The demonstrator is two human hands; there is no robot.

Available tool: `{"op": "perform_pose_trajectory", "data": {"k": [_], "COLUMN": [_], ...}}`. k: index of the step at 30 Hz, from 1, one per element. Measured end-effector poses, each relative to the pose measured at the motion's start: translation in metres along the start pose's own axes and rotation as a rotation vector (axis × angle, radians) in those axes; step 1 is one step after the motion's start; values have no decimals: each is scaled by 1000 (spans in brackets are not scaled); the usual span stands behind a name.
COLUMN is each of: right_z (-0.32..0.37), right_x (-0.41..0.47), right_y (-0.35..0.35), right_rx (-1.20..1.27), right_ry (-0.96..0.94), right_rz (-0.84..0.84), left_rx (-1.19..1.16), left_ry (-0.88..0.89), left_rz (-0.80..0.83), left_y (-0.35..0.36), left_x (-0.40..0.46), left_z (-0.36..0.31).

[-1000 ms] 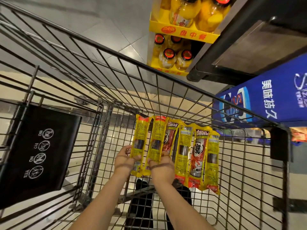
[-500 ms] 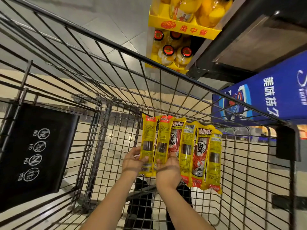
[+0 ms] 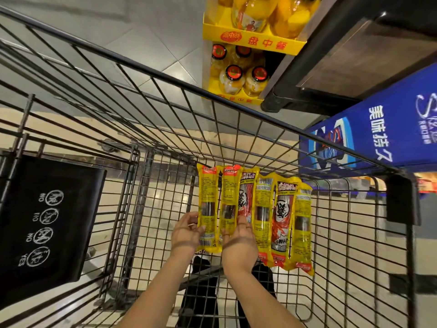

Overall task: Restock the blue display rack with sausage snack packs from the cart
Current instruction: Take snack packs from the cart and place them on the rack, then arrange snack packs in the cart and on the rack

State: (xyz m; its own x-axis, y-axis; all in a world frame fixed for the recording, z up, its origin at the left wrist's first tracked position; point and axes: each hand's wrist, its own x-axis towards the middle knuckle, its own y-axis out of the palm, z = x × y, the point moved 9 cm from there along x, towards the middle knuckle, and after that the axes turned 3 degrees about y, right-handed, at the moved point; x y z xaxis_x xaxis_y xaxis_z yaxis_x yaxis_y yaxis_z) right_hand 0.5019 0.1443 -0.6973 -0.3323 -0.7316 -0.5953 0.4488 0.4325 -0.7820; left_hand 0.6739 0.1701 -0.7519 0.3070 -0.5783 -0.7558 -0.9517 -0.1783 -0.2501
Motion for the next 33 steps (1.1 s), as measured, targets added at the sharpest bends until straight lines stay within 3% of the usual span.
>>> {"op": "perform_pose_trajectory", "data": {"k": [7,13,17,20,24,27,30,33], "right_z": [-5,-18,-33,-50,-101,-162,-238,-316], "right_x": [-18,-62,-96,-118,-132,-134,-128,-132], "right_y": [-41,-115,-183,-240,-328,-398,-449,-502], "right_rx": [-61,-96,-168,-178,-157,-118,-80,-60], "right_ry": [-34,-209,-346,-463,-505,-507,-473,-398], "right_rz": [131,213,141,50,-119,-353,-370,-427], "left_rx": [233,675,951,1068,1126,1229,1204,1169], "left_ry": [-99,64,152,336,601,819,979,1184], "left_rz": [57,147,162,124,41,-1,2,110], "left_y": [-22,-43,-42,-23,30,104,195,297], "left_x": [-38,-110,-163,-210,-284,-349,-415,-481], "left_z": [-23,-89,-138,-183,-246,-287,-313,-328]}}
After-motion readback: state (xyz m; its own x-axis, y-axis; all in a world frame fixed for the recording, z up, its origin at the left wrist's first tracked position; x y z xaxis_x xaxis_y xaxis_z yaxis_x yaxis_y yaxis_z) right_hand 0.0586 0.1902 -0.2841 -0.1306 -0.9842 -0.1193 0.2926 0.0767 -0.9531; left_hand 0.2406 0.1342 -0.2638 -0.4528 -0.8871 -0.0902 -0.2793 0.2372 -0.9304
